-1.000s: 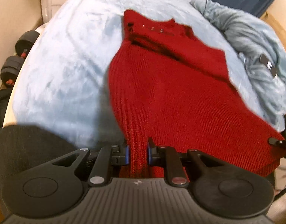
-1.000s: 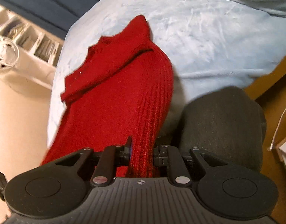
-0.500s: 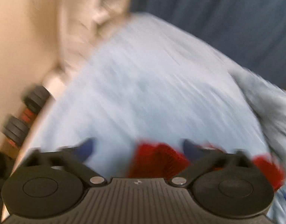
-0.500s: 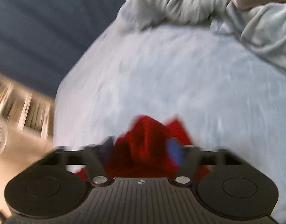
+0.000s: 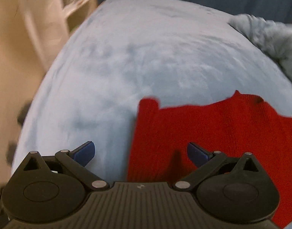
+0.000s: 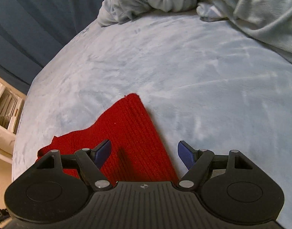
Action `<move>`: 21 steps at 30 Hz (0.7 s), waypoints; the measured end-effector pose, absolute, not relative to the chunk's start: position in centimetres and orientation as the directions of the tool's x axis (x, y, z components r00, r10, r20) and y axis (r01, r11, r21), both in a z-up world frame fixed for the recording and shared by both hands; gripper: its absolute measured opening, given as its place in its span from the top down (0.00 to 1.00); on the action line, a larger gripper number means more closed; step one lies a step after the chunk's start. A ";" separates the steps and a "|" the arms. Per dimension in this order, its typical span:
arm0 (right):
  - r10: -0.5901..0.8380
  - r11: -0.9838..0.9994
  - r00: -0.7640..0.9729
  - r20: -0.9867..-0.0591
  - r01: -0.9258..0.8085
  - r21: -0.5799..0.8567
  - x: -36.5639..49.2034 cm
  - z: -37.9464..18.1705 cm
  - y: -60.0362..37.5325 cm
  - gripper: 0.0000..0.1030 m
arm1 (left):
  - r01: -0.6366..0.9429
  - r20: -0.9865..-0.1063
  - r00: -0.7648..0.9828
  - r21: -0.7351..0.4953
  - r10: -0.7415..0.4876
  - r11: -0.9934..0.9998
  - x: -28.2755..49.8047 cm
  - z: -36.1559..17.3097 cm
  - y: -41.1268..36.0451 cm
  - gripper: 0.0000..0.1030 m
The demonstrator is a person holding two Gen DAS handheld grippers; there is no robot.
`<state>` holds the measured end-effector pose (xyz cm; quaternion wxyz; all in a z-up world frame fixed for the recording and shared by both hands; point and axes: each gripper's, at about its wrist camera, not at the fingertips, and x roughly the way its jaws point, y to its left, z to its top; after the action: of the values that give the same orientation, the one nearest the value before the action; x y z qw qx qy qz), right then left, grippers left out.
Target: Fold small clothes
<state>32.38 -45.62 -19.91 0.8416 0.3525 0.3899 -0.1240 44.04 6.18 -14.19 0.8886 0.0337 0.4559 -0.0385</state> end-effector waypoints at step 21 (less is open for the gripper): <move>0.004 0.716 0.697 -0.717 0.498 0.488 34.3 -22.4 -46.3 0.81 | 0.019 -0.810 0.586 -0.026 -0.032 0.999 49.1 -18.1 8.7 0.80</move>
<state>34.28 -46.28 -22.37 0.8531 0.3476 0.3611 -0.1449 49.12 8.70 -18.11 0.8905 -0.0072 0.4547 -0.0142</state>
